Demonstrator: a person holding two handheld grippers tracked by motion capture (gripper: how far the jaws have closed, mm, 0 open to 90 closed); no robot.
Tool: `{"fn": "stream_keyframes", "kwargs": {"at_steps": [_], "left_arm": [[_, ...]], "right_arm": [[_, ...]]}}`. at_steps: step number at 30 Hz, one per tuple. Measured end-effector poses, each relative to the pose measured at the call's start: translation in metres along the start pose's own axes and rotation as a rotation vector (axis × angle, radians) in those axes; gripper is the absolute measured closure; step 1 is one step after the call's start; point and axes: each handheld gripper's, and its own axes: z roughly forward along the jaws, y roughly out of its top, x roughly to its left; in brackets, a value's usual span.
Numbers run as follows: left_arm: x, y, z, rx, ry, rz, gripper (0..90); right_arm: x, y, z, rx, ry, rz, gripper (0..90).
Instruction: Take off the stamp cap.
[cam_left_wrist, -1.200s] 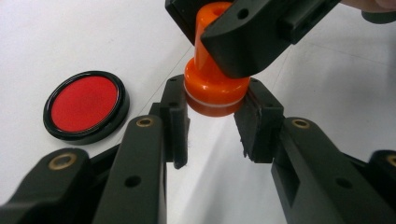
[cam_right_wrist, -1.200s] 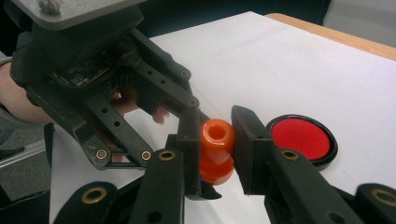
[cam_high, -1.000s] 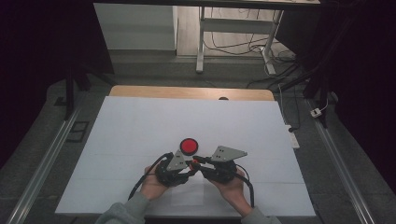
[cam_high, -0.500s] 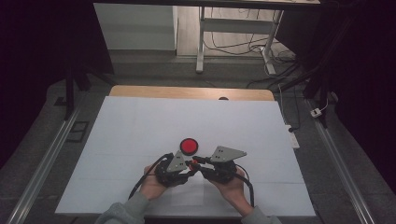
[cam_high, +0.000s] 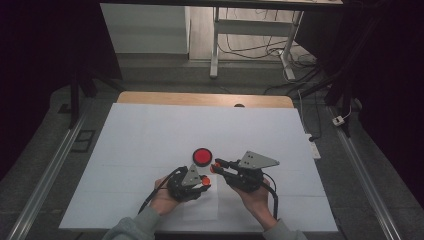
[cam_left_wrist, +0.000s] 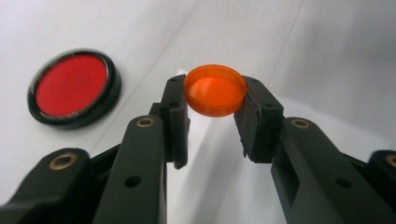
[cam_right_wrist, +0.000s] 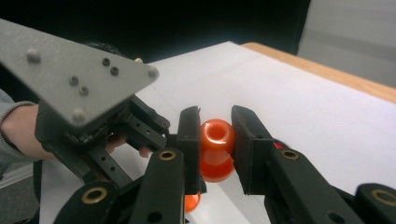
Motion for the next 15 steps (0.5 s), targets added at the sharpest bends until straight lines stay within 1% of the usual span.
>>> {"fn": "stream_keyframes", "kwargs": {"at_steps": [1, 3, 7, 10, 13, 15], "left_arm": [[0.0008, 0.0001, -0.0016, -0.013, -0.001, -0.012, 65.5], [0.0025, -0.0009, -0.0025, -0.009, 0.003, -0.019, 65.5], [0.0043, -0.0015, -0.0043, -0.016, 0.004, -0.025, 65.4], [0.0051, -0.0019, -0.0064, -0.024, 0.009, -0.028, 65.4], [0.007, -0.0026, -0.0088, -0.035, 0.015, -0.042, 65.4], [0.0085, -0.003, -0.0104, -0.04, 0.018, -0.044, 65.3]], "right_arm": [[-0.0005, -0.0002, -0.0006, 0.005, 0.003, -0.001, 72.8], [-0.0006, -0.0019, 0.0013, 0.01, 0.013, 0.003, 72.8], [0.0011, -0.0031, 0.0044, 0.025, 0.027, 0.0, 72.8], [0.0009, -0.0027, 0.0045, 0.024, 0.03, 0.001, 72.7], [0.0003, -0.0037, 0.0055, 0.032, 0.032, 0.003, 72.7], [0.0, -0.0046, 0.0059, 0.034, 0.034, 0.006, 72.7]]}}
